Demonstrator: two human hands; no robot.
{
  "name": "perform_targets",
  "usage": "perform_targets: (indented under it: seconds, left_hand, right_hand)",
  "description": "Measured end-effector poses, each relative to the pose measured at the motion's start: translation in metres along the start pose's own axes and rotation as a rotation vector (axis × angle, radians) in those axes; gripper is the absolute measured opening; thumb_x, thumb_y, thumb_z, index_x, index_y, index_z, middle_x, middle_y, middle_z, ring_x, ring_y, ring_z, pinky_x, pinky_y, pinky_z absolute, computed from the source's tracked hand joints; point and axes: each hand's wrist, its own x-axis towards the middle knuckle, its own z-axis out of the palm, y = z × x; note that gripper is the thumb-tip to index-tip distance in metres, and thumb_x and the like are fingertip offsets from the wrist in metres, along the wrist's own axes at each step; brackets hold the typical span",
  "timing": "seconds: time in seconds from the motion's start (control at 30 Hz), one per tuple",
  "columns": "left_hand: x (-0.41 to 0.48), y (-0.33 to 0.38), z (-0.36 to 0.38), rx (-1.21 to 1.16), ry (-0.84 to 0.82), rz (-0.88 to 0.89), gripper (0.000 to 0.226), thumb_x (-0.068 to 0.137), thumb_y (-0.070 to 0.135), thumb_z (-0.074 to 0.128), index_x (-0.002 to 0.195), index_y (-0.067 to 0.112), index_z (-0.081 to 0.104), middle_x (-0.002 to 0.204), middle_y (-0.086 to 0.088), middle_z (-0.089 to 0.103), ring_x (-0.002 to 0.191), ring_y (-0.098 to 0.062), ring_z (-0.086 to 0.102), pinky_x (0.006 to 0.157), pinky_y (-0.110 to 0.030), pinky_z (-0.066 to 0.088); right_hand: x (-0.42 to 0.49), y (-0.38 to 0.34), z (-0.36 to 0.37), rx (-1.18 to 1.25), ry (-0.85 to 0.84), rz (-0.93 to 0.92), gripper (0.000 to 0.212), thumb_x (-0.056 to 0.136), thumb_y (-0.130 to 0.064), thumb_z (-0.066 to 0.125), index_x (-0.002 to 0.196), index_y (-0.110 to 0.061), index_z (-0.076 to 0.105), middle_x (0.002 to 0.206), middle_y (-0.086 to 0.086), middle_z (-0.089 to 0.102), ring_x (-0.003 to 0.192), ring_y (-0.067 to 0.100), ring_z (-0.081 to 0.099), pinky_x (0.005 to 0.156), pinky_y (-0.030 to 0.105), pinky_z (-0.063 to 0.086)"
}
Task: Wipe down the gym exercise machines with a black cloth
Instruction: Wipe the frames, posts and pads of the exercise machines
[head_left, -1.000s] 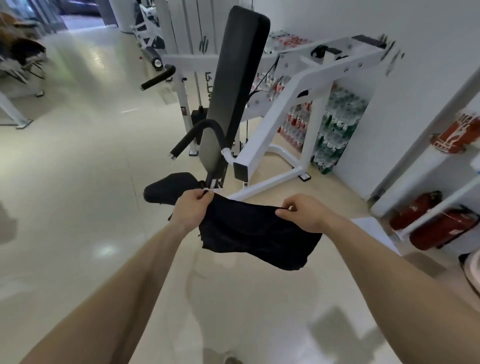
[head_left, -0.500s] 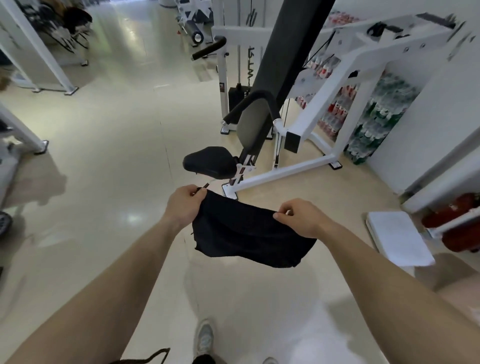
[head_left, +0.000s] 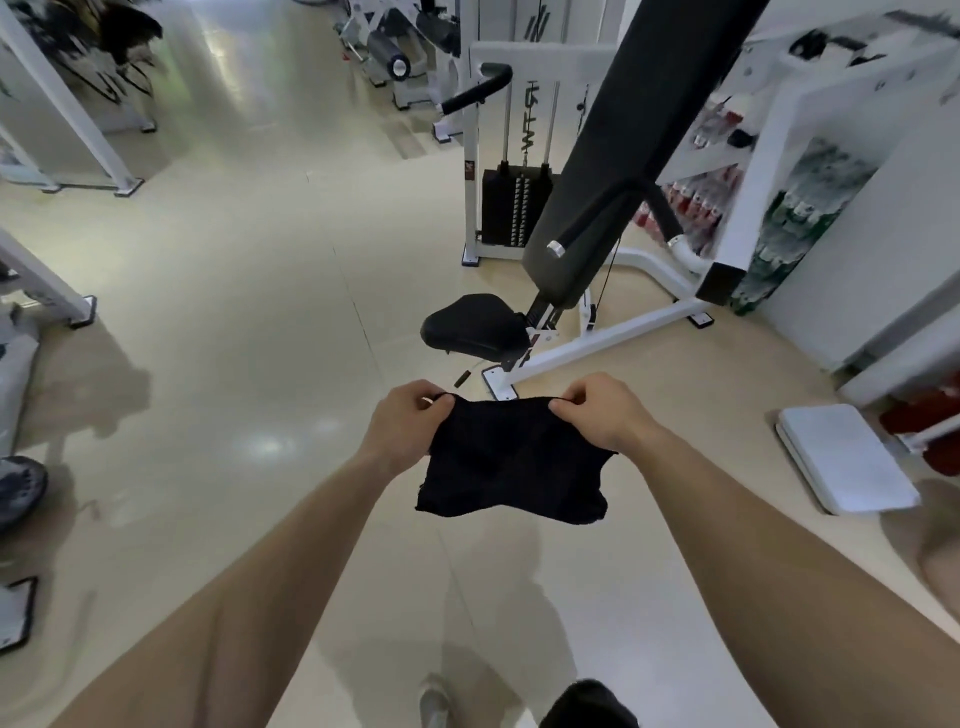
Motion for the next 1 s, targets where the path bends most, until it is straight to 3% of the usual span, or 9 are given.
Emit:
perform_targets:
  seconds: [0.17,0.3,0.5,0.6,0.67,0.73,0.83,0.93,1.0]
  left_hand:
    - [0.031,-0.015,-0.045,-0.026,-0.063,0.045,0.019,0.093,0.025,0.057,0.085,0.021,0.074,0.080,-0.002,0.073,0.081,-0.024,0.071,0.075,-0.043,0.062]
    - [0.075,-0.026,-0.075,-0.034,-0.118,0.093,0.024,0.090,0.033,0.057,0.086,0.022,0.078,0.083,-0.005,0.074,0.088,-0.026,0.069,0.085,-0.045,0.058]
    - [0.176,-0.039,-0.114,0.010,-0.167,0.135,0.020,0.096,0.025,0.059,0.099,0.025,0.079,0.084,0.013,0.075,0.083,-0.005,0.066,0.079,-0.027,0.052]
    - [0.234,-0.036,-0.141,0.062,-0.177,0.145,0.017,0.095,0.027,0.062,0.100,0.028,0.079,0.079,0.019,0.072,0.076,0.006,0.064,0.069,-0.010,0.045]
    - [0.269,-0.030,-0.160,0.086,-0.219,0.137,0.016,0.088,0.032,0.072,0.103,0.031,0.077,0.084,0.016,0.074,0.079,0.004,0.068,0.068,-0.010,0.049]
    - [0.308,-0.027,-0.177,0.154,-0.259,0.145,0.028,0.082,0.026,0.078,0.109,0.028,0.073,0.091,0.014,0.074,0.076,0.004,0.067,0.067,-0.012,0.051]
    - [0.373,-0.023,-0.202,0.293,-0.202,0.186,0.024,0.089,0.013,0.065,0.109,0.025,0.073,0.090,0.013,0.071,0.071,0.005,0.061,0.062,-0.006,0.042]
    - [0.439,-0.015,-0.233,0.334,-0.171,0.203,0.025,0.091,0.014,0.058,0.104,0.027,0.074,0.089,0.015,0.069,0.082,-0.004,0.063,0.065,-0.007,0.039]
    - [0.485,-0.009,-0.254,0.369,-0.219,0.242,0.024,0.091,0.015,0.058,0.102,0.030,0.073,0.087,0.016,0.069,0.084,-0.007,0.063,0.068,-0.013,0.042]
  right_hand:
    - [0.036,-0.079,0.044,0.072,-0.021,0.058,0.023,0.089,-0.031,0.068,0.075,-0.013,0.070,0.077,0.004,0.069,0.076,0.018,0.065,0.070,0.034,0.053]
    - [0.084,-0.135,0.073,0.291,0.003,0.121,0.018,0.088,-0.019,0.069,0.084,-0.002,0.072,0.080,0.013,0.071,0.072,0.025,0.070,0.063,0.035,0.062]
    - [0.190,-0.200,0.105,0.563,-0.031,0.233,0.012,0.092,-0.012,0.068,0.099,-0.004,0.063,0.085,0.017,0.073,0.062,0.023,0.073,0.061,0.035,0.062]
    - [0.254,-0.228,0.115,0.673,-0.056,0.301,0.020,0.090,-0.006,0.068,0.107,-0.005,0.058,0.089,0.019,0.071,0.065,0.027,0.074,0.060,0.037,0.062]
    - [0.292,-0.247,0.119,0.660,-0.065,0.321,0.028,0.086,-0.009,0.071,0.111,-0.003,0.062,0.096,0.018,0.071,0.074,0.029,0.074,0.064,0.039,0.062]
    - [0.332,-0.264,0.121,0.675,-0.071,0.318,0.051,0.082,-0.011,0.071,0.130,-0.010,0.054,0.115,0.015,0.067,0.078,0.031,0.074,0.062,0.038,0.062]
    - [0.379,-0.299,0.111,0.746,-0.104,0.319,0.059,0.090,-0.001,0.060,0.141,-0.024,0.043,0.124,0.015,0.056,0.066,0.028,0.074,0.054,0.031,0.059]
    - [0.423,-0.323,0.103,0.582,-0.154,0.162,0.050,0.090,-0.006,0.048,0.135,-0.027,0.054,0.106,0.009,0.067,0.076,0.020,0.072,0.063,0.030,0.056]
    - [0.455,-0.335,0.097,0.239,-0.151,-0.006,0.054,0.087,-0.012,0.053,0.136,-0.035,0.055,0.115,0.000,0.059,0.100,0.016,0.060,0.084,0.030,0.052]
